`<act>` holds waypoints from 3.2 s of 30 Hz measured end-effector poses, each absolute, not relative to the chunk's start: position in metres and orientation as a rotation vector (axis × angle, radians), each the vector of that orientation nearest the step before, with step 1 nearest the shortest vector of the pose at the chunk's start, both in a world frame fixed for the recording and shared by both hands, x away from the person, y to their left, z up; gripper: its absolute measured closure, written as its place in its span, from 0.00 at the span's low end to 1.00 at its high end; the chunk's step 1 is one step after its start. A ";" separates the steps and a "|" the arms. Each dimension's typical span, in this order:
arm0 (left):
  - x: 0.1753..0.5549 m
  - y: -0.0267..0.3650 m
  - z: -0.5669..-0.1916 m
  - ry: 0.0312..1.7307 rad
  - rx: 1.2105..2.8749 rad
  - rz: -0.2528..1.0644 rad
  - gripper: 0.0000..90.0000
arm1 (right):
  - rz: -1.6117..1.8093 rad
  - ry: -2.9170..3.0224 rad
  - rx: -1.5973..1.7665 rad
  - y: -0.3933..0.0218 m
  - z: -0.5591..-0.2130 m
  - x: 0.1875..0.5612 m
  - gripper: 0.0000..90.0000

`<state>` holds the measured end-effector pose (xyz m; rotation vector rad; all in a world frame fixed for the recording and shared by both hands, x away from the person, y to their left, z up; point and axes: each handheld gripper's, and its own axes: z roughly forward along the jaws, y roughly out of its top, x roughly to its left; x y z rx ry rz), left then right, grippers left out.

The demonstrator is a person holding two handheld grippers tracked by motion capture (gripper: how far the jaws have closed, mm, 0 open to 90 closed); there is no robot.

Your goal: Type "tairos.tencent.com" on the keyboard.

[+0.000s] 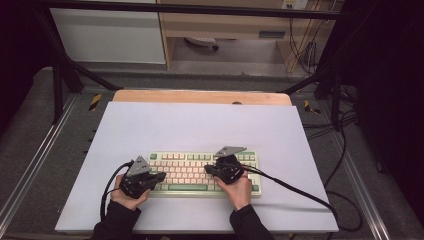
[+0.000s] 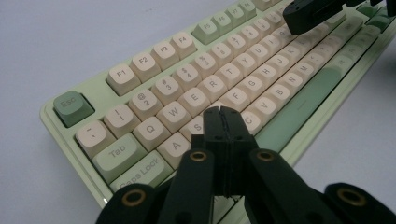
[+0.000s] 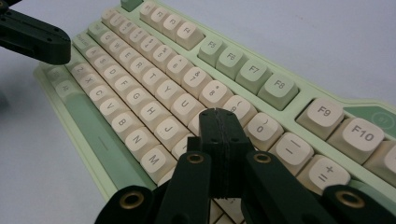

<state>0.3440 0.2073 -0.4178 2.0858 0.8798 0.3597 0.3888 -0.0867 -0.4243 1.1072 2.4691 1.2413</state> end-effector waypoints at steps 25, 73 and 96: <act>0.343 0.208 -0.417 0.876 2.084 0.361 1.00 | 1.246 2.462 1.078 -0.089 -0.421 0.385 1.00; 0.344 0.208 -0.417 0.878 2.078 0.362 1.00 | 1.282 2.548 1.026 -0.070 -0.431 0.366 1.00; 0.342 0.215 -0.409 0.870 2.052 0.364 0.96 | 1.289 2.472 1.011 -0.108 -0.406 0.365 0.94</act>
